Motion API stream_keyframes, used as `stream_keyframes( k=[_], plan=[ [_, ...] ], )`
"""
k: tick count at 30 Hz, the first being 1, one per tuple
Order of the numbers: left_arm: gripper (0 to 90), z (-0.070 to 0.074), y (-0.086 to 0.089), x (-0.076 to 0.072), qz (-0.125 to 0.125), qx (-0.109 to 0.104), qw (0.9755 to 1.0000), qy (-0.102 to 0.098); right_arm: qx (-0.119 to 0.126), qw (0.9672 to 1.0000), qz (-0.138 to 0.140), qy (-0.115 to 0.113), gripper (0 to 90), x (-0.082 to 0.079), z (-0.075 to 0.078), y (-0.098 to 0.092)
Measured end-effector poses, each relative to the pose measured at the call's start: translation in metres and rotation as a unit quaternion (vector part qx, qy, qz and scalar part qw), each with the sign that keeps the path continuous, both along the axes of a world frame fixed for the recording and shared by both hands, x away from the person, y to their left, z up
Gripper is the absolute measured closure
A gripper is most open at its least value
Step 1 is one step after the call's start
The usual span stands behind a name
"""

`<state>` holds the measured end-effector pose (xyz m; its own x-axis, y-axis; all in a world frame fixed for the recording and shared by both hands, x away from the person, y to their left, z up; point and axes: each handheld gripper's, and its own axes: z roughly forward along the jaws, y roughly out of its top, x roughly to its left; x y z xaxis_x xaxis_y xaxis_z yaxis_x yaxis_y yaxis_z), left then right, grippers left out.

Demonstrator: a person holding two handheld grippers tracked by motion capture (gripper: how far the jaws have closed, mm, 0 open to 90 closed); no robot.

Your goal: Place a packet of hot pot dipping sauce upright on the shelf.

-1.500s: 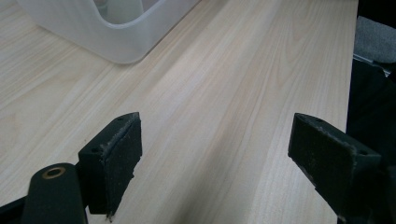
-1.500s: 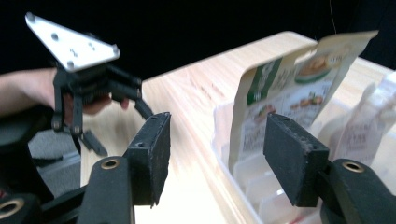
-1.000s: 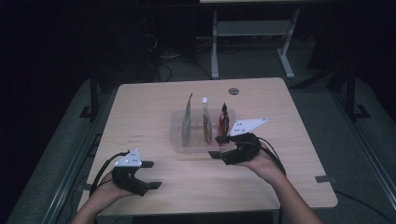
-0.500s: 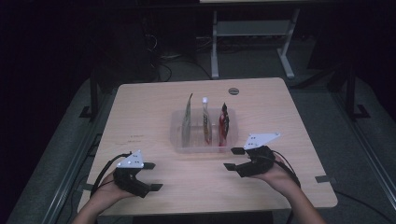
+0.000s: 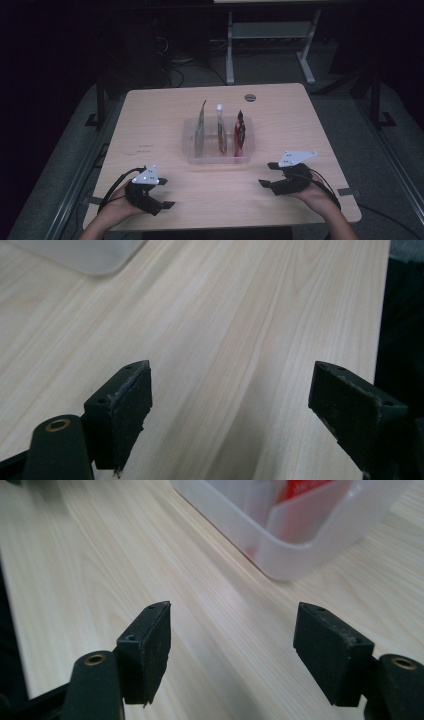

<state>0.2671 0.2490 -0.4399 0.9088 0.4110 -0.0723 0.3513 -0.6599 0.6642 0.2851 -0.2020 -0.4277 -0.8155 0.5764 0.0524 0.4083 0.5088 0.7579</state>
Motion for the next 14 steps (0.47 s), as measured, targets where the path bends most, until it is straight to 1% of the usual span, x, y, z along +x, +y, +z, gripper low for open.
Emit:
stream_keyframes(
  k=[3,4,5,7,8,9,11,14],
  plan=[
    [17.1,-0.0039,0.0001,0.0002,-0.006,0.016,0.9999,0.003,-0.025,0.9997,-0.001,-0.005,30.2,0.0011,-0.0039,-0.0033],
    [17.1,-0.0056,0.0,0.0005,-0.011,0.025,0.9996,0.002,-0.029,0.9996,0.0,-0.004,30.2,0.0013,-0.005,-0.0041],
    [17.1,-0.0067,-0.0008,0.0002,-0.009,0.025,0.9996,0.003,-0.035,0.9994,0.0,-0.002,30.2,0.0016,-0.0062,-0.0048],
    [17.1,-0.0075,-0.0011,0.0004,-0.015,0.036,0.9992,0.002,-0.038,0.9993,0.003,-0.001,30.2,0.0021,-0.0072,-0.005],
    [17.1,-0.0082,-0.002,-0.0005,-0.012,0.032,0.9994,0.005,-0.04,0.9992,0.004,0.0,30.2,0.0021,-0.0076,-0.0049],
    [17.1,-0.0078,-0.0017,-0.0001,-0.016,0.038,0.9992,0.003,-0.042,0.9991,0.005,0.001,30.1,0.0022,-0.0079,-0.0047],
    [17.1,-0.0077,-0.0021,-0.0003,-0.013,0.032,0.9994,0.005,-0.039,0.9992,0.008,0.004,30.2,0.0021,-0.0082,-0.004],
    [17.1,-0.0078,-0.0014,0.0009,-0.012,0.032,0.9994,0.001,-0.04,0.9991,0.011,0.003,30.1,0.0022,-0.0084,-0.0031]
  ],
)
